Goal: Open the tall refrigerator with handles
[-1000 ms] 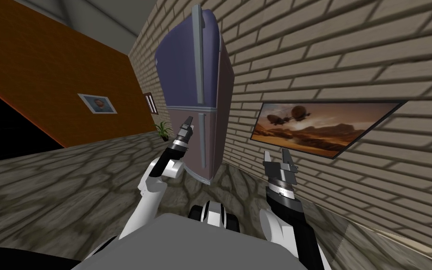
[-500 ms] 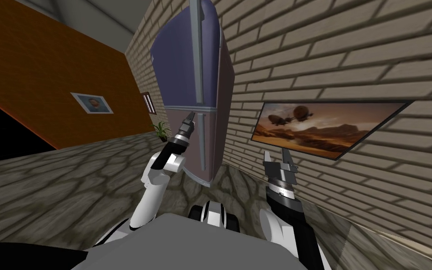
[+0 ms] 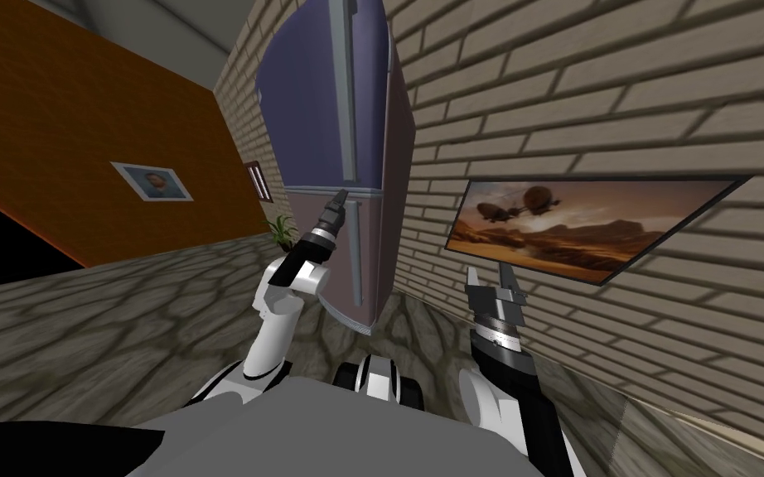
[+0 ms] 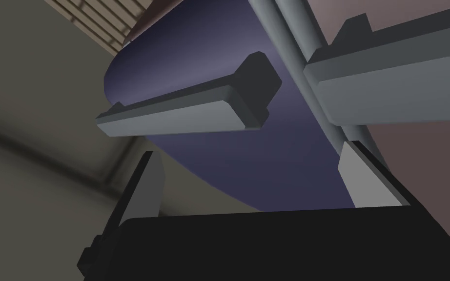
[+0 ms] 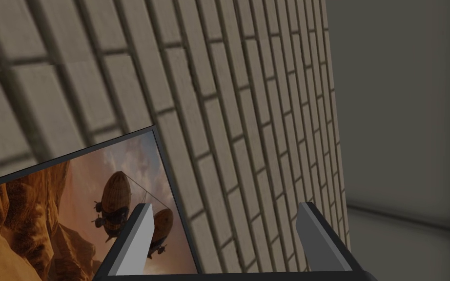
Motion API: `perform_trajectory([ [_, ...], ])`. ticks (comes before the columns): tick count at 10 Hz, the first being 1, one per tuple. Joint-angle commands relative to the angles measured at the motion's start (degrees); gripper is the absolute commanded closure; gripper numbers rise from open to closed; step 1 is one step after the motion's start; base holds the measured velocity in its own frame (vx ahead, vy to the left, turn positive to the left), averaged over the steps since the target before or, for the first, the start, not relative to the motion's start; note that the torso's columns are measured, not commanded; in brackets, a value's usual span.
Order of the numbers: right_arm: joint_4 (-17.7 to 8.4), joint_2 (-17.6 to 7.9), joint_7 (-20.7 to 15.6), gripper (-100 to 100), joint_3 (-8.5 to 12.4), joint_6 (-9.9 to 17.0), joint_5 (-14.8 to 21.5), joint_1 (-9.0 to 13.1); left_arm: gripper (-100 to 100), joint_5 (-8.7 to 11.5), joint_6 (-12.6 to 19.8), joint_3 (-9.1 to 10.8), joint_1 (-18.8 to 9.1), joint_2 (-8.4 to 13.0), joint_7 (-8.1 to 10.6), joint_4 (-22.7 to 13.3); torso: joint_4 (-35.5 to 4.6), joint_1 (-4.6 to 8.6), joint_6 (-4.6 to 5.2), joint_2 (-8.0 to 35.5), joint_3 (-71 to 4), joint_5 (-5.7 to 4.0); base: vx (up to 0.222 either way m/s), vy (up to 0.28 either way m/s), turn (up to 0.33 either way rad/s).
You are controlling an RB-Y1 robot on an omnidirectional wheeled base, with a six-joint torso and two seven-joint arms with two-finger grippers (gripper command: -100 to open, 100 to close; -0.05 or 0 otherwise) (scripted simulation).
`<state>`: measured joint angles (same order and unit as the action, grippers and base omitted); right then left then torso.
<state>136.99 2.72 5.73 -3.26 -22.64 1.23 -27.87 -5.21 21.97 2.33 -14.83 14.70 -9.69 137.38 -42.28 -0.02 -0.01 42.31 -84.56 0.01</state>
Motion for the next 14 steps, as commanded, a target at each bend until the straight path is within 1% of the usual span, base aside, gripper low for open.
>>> perform_trajectory([
  [1, 0.0, 0.0, 0.0, 0, 0.0, 0.0, 0.0, 0.0, -100, -0.6, 4.3, -0.02, -3.5, 1.1, -0.53, 0.1, 0.0, 0.01, 0.01, 0.1, 0.0, -0.01, 0.062, 0.020, -0.032],
  [5, 0.0, 0.0, 0.0, 0, 0.0, 0.0, 0.0, 0.0, -100, -1.3, 10.8, 0.18, -9.0, 3.7, -1.19, 0.3, 0.0, 0.02, 0.08, -0.3, -0.3, -0.07, 0.066, 0.022, -0.022],
  [7, 0.0, 0.0, 0.0, 0, 0.0, 0.0, 0.0, 0.0, -100, -1.6, 13.0, 0.25, -10.9, 4.9, -1.43, 0.5, 0.1, 0.03, 0.06, -0.4, -0.3, -0.03, 0.066, 0.018, -0.017],
  [10, 0.0, 0.0, 0.0, 0, 0.0, 0.0, 0.0, 0.0, -100, -1.8, 15.4, 0.32, -13.0, 6.3, -1.69, 0.8, 0.2, 0.00, 0.07, -0.3, -0.2, 0.00, 0.039, 0.017, -0.012],
  [11, 0.0, 0.0, 0.0, 0, 0.0, 0.0, 0.0, 0.0, -100, -1.8, 14.6, 0.30, -12.6, 6.0, -1.63, 0.8, 0.1, 0.01, 0.06, -0.3, -0.2, 0.00, 0.011, 0.005, 0.004],
  [14, 0.0, 0.0, 0.0, 0, 0.0, 0.0, 0.0, 0.0, -100, -4.5, 13.3, 2.45, -15.8, 6.0, -2.32, -4.7, 0.2, -0.01, 0.17, -0.3, -0.2, -0.02, -0.082, 0.040, -0.257],
])
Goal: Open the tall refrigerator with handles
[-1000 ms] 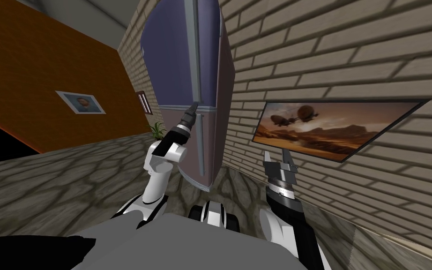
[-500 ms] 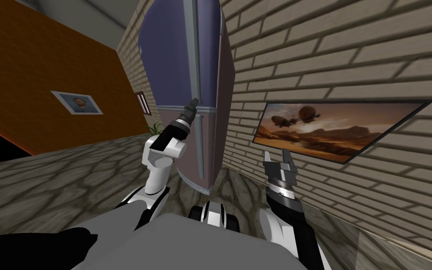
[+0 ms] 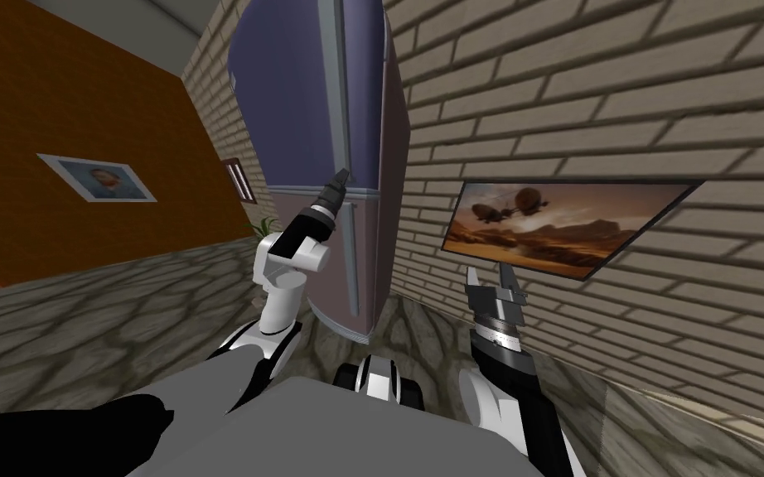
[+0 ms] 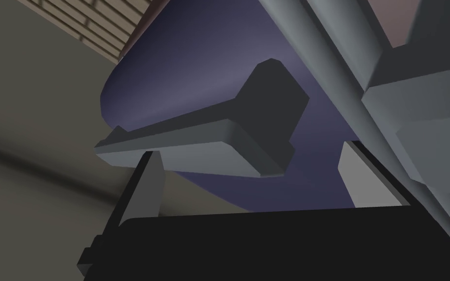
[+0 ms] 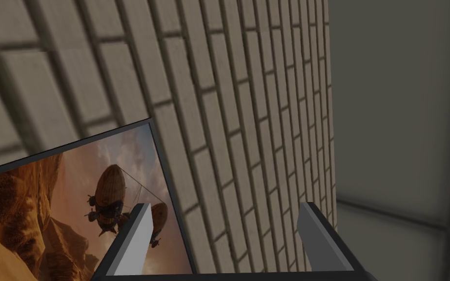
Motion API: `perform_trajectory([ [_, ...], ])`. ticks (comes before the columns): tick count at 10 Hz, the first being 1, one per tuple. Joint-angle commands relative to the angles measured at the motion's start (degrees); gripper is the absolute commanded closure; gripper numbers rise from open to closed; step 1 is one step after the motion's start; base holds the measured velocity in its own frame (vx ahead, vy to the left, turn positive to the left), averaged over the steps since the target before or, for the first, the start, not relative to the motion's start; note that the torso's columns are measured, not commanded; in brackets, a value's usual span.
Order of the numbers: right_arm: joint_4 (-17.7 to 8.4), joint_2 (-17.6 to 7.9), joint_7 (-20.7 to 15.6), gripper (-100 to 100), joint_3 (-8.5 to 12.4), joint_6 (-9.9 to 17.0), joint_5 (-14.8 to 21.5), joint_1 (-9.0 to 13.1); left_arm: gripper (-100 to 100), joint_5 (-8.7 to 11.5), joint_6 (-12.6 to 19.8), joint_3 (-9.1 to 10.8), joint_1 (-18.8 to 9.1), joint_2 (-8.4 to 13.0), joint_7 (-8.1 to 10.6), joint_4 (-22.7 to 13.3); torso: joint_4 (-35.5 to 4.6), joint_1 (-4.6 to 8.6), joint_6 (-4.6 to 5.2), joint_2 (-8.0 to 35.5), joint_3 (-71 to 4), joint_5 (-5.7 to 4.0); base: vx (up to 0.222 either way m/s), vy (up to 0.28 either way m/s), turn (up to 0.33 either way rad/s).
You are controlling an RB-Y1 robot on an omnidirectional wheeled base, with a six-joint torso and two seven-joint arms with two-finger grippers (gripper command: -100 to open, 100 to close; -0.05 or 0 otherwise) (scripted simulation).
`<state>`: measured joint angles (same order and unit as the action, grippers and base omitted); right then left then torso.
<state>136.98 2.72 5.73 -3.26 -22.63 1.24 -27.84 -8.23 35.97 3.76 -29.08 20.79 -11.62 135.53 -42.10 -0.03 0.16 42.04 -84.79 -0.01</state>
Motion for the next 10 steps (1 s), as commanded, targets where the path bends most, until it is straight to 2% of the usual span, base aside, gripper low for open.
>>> perform_trajectory([
  [1, 0.0, 0.0, 0.0, 0, 0.0, 0.0, 0.0, 0.0, -100, -2.3, -1.1, 1.72, -2.6, -0.1, -0.62, -4.5, 0.0, 0.04, -0.06, 0.0, 0.0, -0.01, -0.117, 0.046, -0.269],
  [2, 0.0, 0.0, 0.0, 0, 0.0, 0.0, 0.0, 0.0, -100, -3.2, -1.6, 2.43, -3.6, -0.1, -0.85, -6.4, -0.1, 0.05, -0.11, 0.0, 0.0, 0.00, -0.118, 0.059, -0.249],
  [3, 0.0, 0.0, 0.0, 0, 0.0, 0.0, 0.0, 0.0, -100, -3.2, -1.6, 2.43, -3.6, -0.1, -0.85, -6.9, -0.1, 0.00, -0.13, 0.1, 0.1, 0.01, -0.082, 0.046, -0.100],
  [7, 0.0, 0.0, 0.0, 0, 0.0, 0.0, 0.0, 0.0, -100, -6.8, -3.6, 5.27, -7.7, -0.2, -1.75, -14.3, -0.1, 0.11, -0.01, 0.1, 0.1, -0.04, -0.093, 0.034, -0.248],
  [8, 0.0, 0.0, 0.0, 0, 0.0, 0.0, 0.0, 0.0, -100, -6.8, -3.6, 5.27, -7.7, -0.2, -1.75, -14.7, -0.1, 0.18, -0.01, 0.0, 0.1, -0.07, -0.085, 0.024, -0.107],
  [9, 0.0, 0.0, 0.0, 0, 0.0, 0.0, 0.0, 0.0, -100, -7.7, -4.1, 5.98, -8.8, -0.2, -1.98, -16.6, -0.1, 0.15, -0.16, 0.0, 0.1, -0.04, -0.066, 0.006, -0.139],
  [10, 0.0, 0.0, 0.0, 0, 0.0, 0.0, 0.0, 0.0, -100, -7.3, -3.8, 5.62, -8.2, -0.2, -1.87, -15.5, -0.1, 0.12, -0.12, 0.1, 0.1, -0.03, -0.032, 0.004, -0.035],
])
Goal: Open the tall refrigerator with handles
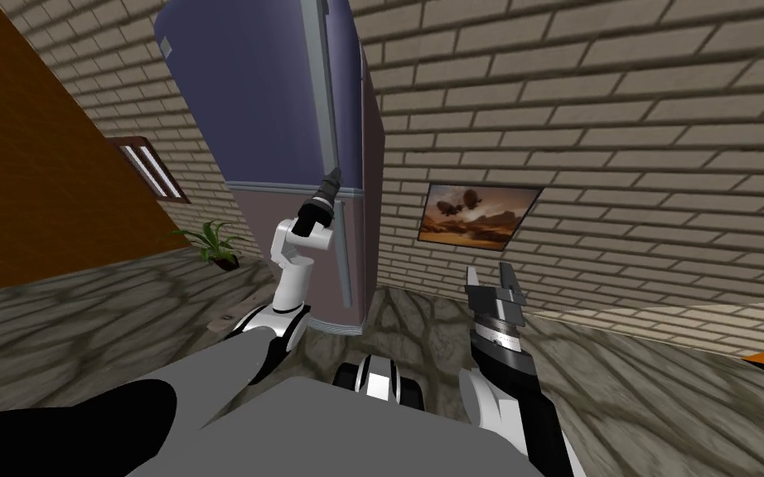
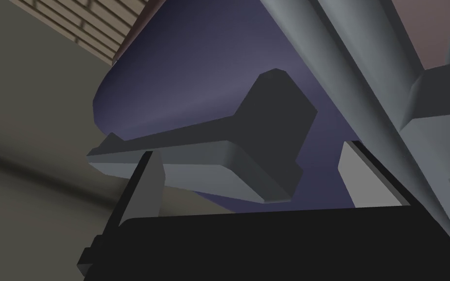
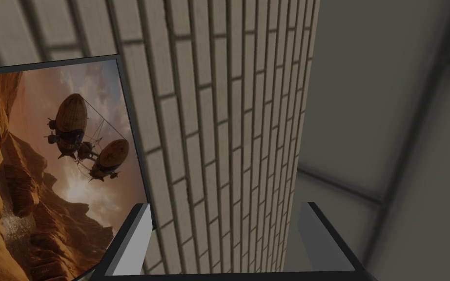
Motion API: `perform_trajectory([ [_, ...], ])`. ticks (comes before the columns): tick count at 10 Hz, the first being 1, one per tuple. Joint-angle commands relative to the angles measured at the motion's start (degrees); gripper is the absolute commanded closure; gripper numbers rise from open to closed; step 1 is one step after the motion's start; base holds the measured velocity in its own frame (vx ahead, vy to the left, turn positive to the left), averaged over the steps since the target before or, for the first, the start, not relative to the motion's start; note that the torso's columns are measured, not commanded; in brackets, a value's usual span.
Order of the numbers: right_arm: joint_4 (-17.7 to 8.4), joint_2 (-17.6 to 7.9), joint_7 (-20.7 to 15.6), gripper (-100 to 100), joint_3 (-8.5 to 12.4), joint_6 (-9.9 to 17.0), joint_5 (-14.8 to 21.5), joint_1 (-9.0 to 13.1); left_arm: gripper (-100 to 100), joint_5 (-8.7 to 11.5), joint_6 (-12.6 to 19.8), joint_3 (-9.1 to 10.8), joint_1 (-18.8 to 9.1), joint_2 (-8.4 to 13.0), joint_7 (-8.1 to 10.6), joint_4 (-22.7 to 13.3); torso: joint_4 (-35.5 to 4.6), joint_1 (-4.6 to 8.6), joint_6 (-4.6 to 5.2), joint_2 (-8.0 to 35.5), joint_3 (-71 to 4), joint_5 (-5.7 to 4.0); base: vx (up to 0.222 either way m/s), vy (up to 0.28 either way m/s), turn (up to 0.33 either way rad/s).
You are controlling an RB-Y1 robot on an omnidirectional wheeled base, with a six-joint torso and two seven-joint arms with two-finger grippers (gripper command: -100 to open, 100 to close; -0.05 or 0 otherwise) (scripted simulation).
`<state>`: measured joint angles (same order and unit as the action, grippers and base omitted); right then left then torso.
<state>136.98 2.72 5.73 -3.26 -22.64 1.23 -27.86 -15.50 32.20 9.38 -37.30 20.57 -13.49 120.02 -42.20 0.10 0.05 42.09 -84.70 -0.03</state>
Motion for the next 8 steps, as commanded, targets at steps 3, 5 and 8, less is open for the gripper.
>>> perform_trajectory([
  [3, 0.0, 0.0, 0.0, 0, 0.0, 0.0, 0.0, 0.0, 100, 3.2, 1.7, -2.48, 3.6, 0.1, 0.79, 6.2, -0.1, 0.02, -0.09, -0.1, -0.1, -0.06, 0.117, -0.042, 0.340],
  [5, 0.0, 0.0, 0.0, 0, 0.0, 0.0, 0.0, 0.0, 100, 4.1, 2.1, -3.19, 4.6, 0.1, 1.02, 8.6, 0.0, -0.17, 0.00, -0.1, -0.1, 0.03, 0.116, -0.035, 0.180],
  [8, 0.0, 0.0, 0.0, 0, 0.0, 0.0, 0.0, 0.0, 100, 6.7, 3.6, -5.32, 7.7, 0.1, 1.70, 14.2, -0.1, -0.05, -0.03, 0.1, 0.1, 0.01, 0.079, -0.027, 0.218],
])
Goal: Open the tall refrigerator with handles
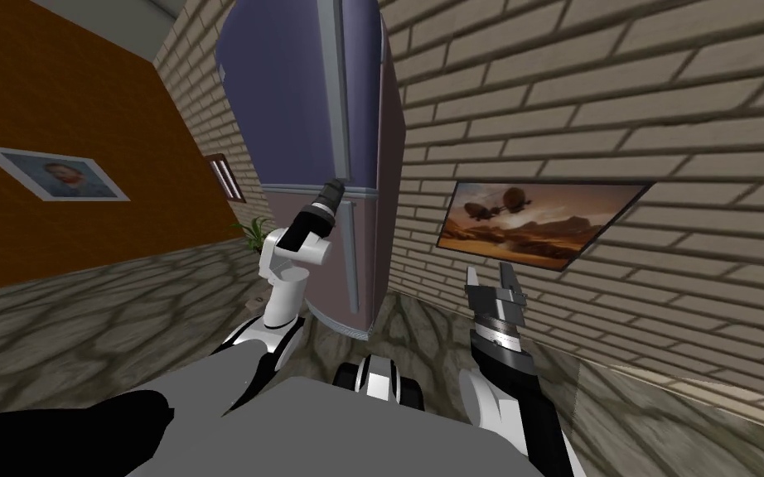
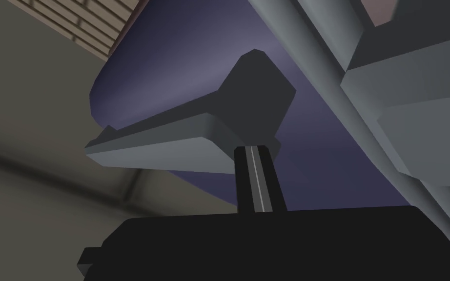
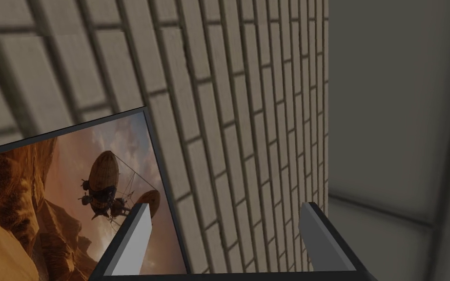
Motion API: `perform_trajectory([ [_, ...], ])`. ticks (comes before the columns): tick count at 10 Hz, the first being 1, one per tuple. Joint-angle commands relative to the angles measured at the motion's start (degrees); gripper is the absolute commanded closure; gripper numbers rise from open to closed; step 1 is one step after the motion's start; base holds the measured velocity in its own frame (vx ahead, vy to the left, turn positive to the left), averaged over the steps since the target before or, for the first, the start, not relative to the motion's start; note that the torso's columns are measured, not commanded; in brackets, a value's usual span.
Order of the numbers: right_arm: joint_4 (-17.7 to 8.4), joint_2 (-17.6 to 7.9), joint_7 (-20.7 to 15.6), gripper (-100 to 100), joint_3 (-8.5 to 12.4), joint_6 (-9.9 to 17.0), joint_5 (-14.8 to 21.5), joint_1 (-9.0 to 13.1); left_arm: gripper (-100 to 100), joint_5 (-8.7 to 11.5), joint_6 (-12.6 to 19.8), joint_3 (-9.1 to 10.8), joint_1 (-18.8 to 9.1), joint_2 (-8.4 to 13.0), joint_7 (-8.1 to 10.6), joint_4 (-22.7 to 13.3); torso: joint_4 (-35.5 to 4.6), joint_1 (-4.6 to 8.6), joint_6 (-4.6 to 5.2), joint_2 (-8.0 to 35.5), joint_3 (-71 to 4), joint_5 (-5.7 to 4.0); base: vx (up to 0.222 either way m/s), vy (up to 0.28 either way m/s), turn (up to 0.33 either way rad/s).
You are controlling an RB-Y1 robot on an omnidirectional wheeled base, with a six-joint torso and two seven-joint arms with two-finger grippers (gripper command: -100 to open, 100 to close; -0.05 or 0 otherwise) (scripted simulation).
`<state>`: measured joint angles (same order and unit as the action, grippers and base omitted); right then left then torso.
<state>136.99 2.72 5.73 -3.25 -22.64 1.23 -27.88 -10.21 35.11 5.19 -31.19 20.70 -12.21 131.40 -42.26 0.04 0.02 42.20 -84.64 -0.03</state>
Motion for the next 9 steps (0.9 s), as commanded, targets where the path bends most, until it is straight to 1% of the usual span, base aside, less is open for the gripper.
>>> perform_trajectory([
  [1, 0.0, 0.0, 0.0, 0, 0.0, 0.0, 0.0, 0.0, 100, 2.3, 1.2, -1.84, 2.6, 0.0, 0.64, 4.5, 0.0, 0.02, -0.01, 0.0, 0.0, 0.01, 0.129, -0.047, 0.255],
  [2, 0.0, 0.0, 0.0, 0, 0.0, 0.0, 0.0, 0.0, 100, 3.2, 1.7, -2.55, 3.7, 0.0, 0.86, 6.4, 0.0, 0.00, -0.01, 0.0, 0.0, 0.01, 0.129, -0.062, 0.304],
  [3, 0.0, 0.0, 0.0, 0, 0.0, 0.0, 0.0, 0.0, 100, 3.2, 1.7, -2.55, 3.7, 0.0, 0.86, 6.8, 0.0, 0.00, -0.02, 0.0, 0.0, 0.02, 0.069, -0.055, 0.114],
  [4, 0.0, 0.0, 0.0, 0, 0.0, 0.0, 0.0, 0.0, 100, 3.1, 1.6, -2.39, 3.4, 0.1, 0.81, 6.3, -0.1, -0.05, 0.02, 0.2, 0.1, 0.03, 0.020, -0.020, 0.012],
  [5, 0.0, 0.0, 0.0, 0, 0.0, 0.0, 0.0, 0.0, -100, 4.4, 3.5, -2.50, 2.1, 1.2, 0.46, 6.0, -0.1, -0.12, 0.06, 0.3, 0.2, 0.03, -0.005, -0.001, -0.024],
  [8, 0.0, 0.0, 0.0, 0, 0.0, 0.0, 0.0, 0.0, -100, 6.4, 6.6, -2.70, -0.2, 3.1, -0.20, 5.5, 0.3, -0.38, -0.06, -0.3, -0.2, 0.23, -0.018, 0.006, -0.035],
  [9, 0.0, 0.0, 0.0, 0, 0.0, 0.0, 0.0, 0.0, -100, 7.2, 7.9, -2.78, -1.1, 3.9, -0.47, 5.3, 0.2, -0.29, -0.04, -0.3, -0.2, 0.14, -0.009, 0.010, -0.027],
])
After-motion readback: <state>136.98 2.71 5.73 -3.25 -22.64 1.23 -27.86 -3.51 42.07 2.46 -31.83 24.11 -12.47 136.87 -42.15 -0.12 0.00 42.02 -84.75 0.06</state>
